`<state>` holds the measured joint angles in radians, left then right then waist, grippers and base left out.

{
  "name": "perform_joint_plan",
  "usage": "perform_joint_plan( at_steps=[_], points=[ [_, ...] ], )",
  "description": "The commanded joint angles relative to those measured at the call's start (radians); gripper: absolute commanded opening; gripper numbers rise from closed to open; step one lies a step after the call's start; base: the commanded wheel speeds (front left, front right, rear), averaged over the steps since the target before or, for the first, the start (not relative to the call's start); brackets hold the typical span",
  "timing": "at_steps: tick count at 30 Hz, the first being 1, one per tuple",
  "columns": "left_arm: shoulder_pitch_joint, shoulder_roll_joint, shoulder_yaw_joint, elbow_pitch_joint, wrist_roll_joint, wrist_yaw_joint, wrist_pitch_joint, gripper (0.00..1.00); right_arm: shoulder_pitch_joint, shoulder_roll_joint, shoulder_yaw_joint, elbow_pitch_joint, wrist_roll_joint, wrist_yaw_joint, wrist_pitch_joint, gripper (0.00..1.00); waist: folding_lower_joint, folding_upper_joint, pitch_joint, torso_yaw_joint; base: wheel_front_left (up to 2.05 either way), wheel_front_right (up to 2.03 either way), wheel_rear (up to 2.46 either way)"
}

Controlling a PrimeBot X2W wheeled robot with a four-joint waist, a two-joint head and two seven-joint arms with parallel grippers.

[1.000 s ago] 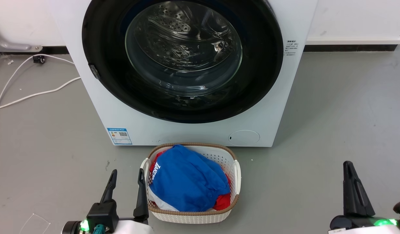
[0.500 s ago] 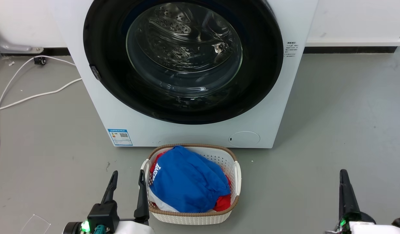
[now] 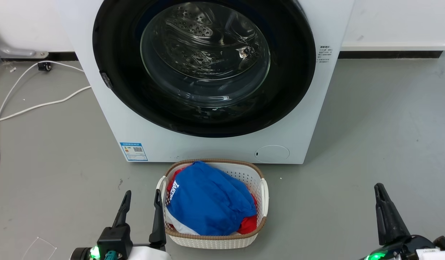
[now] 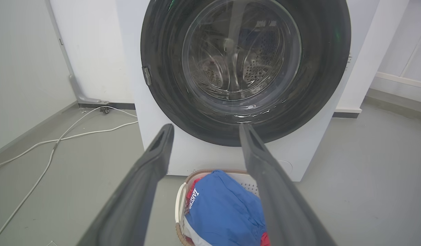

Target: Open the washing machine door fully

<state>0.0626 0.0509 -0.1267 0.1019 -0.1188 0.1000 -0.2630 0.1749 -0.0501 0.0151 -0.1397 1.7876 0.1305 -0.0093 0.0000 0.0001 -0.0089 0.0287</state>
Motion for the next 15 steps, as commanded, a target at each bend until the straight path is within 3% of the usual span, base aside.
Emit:
perform_joint_plan(
  at_steps=[1, 15],
  points=[
    [0.003, -0.001, 0.0, -0.002, -0.001, 0.004, -0.003, 1.0, 0.016, 0.0, -0.012, -0.006, 0.01, 0.0, 0.03, 0.0, 0.0, -0.0001, 0.002, 0.001, 0.0, 0.0, 0.0],
    [-0.006, -0.001, -0.004, -0.008, 0.004, 0.008, -0.003, 1.0, 0.008, 0.0, -0.031, 0.003, -0.017, 0.0, 0.06, 0.0, 0.0, -0.0001, 0.017, 0.01, 0.0, 0.0, 0.0]
  ],
)
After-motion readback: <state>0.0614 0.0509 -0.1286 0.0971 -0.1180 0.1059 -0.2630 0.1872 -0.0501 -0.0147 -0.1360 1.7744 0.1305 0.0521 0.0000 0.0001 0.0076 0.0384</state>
